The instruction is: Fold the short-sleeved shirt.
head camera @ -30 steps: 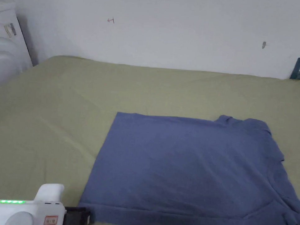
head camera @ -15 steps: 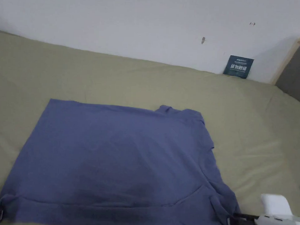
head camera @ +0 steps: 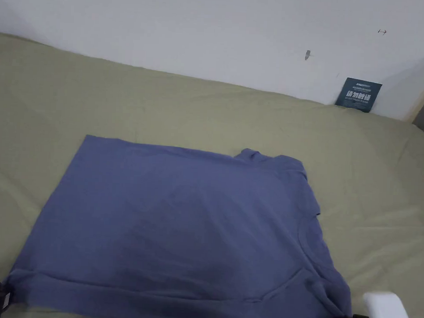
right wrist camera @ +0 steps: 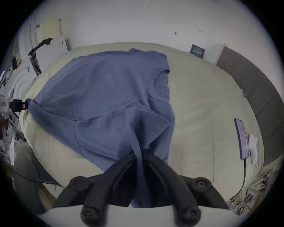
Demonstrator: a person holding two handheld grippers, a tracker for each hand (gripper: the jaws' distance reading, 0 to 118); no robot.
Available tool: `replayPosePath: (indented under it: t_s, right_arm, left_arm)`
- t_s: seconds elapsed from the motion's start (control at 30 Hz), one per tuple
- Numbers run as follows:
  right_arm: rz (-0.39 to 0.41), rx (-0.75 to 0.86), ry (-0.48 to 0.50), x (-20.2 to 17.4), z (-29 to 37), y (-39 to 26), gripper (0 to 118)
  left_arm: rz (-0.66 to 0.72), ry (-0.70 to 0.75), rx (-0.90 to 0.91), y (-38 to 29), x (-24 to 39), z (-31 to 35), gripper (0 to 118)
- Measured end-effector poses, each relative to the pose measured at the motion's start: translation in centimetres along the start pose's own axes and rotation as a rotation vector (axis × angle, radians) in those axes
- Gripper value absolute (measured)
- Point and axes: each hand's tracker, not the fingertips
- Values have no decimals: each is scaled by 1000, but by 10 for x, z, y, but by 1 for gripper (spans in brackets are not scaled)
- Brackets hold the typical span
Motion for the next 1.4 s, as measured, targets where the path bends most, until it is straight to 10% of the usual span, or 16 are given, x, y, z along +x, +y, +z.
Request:
replayPosePath:
  t_s: [0.37,1.03,1.17,1.3,1.4]
  right_arm:
    - [-242,-46,136,29,25,40,9]
    - [-411,-325,119,68,-102,217,10]
    - [-510,-224,69,77,-107,223,62]
    - [-466,-58,68,77,-83,220,74]
    - [-264,131,-27,52,-41,212,69]
  left_arm:
    - [-10,-72,19,33,-5,18,7]
    - [-52,-59,-217,203,-16,-96,7]
    - [-101,37,-184,215,-12,-107,19]
    - [-10,32,-96,213,-16,-93,60]
    - [-72,93,57,204,-3,-58,60]
